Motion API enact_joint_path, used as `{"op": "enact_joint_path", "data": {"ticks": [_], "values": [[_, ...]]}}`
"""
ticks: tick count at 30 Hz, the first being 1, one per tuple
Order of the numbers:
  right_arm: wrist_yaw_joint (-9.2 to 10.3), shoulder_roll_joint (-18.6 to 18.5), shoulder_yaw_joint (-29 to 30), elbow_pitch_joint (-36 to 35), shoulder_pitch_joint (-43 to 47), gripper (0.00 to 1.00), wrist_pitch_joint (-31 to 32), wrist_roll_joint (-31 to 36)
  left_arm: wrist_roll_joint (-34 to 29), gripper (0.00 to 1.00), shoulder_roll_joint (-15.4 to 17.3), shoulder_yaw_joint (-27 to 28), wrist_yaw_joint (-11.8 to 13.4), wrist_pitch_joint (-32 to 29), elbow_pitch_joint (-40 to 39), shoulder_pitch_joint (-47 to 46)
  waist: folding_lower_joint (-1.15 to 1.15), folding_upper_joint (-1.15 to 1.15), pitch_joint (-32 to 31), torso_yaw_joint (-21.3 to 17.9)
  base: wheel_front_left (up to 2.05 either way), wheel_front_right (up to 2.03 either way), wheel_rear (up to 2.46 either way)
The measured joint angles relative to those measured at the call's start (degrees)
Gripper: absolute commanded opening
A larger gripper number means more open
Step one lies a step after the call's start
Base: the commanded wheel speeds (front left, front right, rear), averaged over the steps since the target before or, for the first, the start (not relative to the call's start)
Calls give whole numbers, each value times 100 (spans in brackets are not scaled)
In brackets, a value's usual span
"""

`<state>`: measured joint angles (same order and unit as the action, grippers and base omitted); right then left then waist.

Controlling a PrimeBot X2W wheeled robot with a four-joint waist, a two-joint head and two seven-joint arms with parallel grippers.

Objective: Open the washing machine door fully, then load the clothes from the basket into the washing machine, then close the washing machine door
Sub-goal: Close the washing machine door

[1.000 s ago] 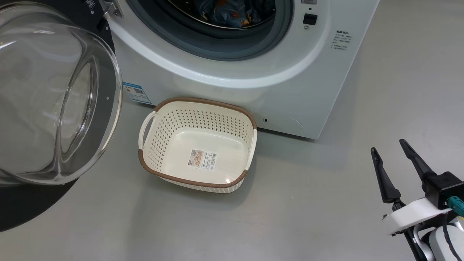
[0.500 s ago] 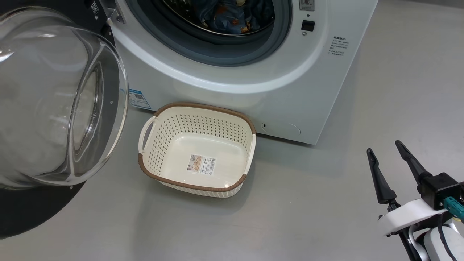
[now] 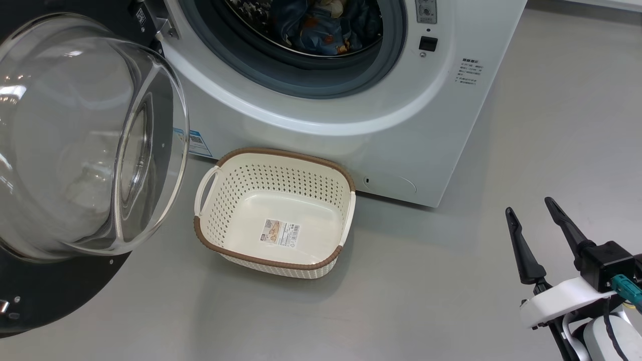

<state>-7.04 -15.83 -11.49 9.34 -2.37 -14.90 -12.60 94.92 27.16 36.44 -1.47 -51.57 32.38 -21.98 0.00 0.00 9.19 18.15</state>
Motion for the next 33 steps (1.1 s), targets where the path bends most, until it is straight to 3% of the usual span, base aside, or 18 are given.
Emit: {"op": "enact_joint_path", "data": {"ticks": [21,33], "values": [[0,148,-12,2,52,100,0,0,163,0,-505,-510,47,-746,-1122,337,0,0,-117,-281,0,0,0],[0,259,-43,4,61,100,0,0,203,0,-840,-664,160,-846,-1916,576,0,0,-199,-552,0,0,0]]}}
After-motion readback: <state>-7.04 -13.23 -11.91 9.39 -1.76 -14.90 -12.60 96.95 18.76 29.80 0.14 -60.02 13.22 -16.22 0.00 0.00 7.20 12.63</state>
